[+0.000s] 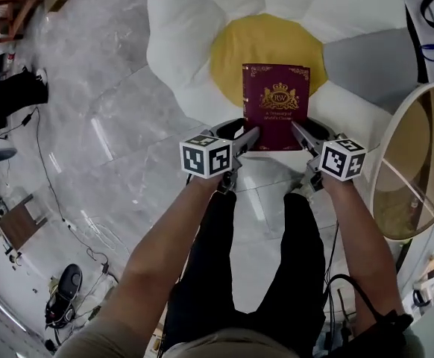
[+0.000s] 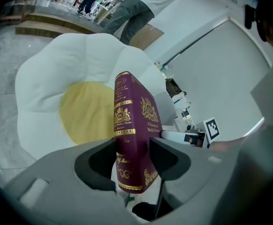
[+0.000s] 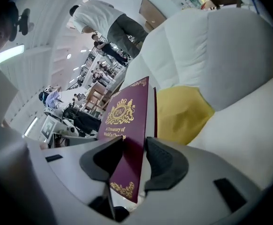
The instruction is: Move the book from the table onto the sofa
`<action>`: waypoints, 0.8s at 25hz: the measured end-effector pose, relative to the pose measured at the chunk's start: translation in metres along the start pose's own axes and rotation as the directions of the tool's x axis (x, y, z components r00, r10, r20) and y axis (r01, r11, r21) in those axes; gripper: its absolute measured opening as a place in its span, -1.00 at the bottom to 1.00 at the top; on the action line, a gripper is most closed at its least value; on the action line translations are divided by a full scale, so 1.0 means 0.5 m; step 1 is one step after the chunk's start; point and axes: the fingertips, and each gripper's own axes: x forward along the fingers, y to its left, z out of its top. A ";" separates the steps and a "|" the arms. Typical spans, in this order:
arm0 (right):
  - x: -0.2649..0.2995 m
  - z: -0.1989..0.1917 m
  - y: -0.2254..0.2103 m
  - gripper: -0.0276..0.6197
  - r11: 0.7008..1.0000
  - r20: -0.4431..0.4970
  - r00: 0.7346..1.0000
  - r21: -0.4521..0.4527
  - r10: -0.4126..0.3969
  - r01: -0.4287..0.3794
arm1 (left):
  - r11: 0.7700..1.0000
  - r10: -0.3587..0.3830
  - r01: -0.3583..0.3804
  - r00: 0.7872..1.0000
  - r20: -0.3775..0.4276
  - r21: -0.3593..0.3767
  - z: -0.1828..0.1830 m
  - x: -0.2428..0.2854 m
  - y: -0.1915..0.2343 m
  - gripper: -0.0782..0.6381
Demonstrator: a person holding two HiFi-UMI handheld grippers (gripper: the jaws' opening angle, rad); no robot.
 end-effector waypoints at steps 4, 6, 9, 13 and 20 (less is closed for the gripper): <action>0.135 -0.040 -0.038 -0.42 1.000 -0.034 0.999 -0.025 0.018 -0.018 | 1.000 0.017 -0.017 1.000 0.007 -0.009 -0.023 0.032 0.140 -0.19; 0.196 -0.068 -0.071 -0.41 0.999 -0.043 0.999 -0.029 0.016 -0.017 | 1.000 0.022 -0.022 1.000 -0.002 -0.020 -0.046 0.063 0.206 -0.19; 0.246 -0.101 -0.111 -0.41 1.000 -0.059 0.998 -0.020 -0.004 0.003 | 0.998 0.023 -0.023 1.000 -0.005 -0.062 -0.072 0.097 0.263 -0.19; 0.264 -0.115 -0.145 -0.38 1.000 -0.059 0.998 -0.007 -0.028 0.028 | 0.995 0.001 0.000 1.000 0.010 -0.097 -0.096 0.141 0.296 -0.18; 0.243 -0.116 -0.146 -0.35 0.997 -0.062 0.995 -0.020 -0.080 0.078 | 0.995 -0.024 0.026 0.999 0.022 -0.098 -0.098 0.131 0.293 -0.18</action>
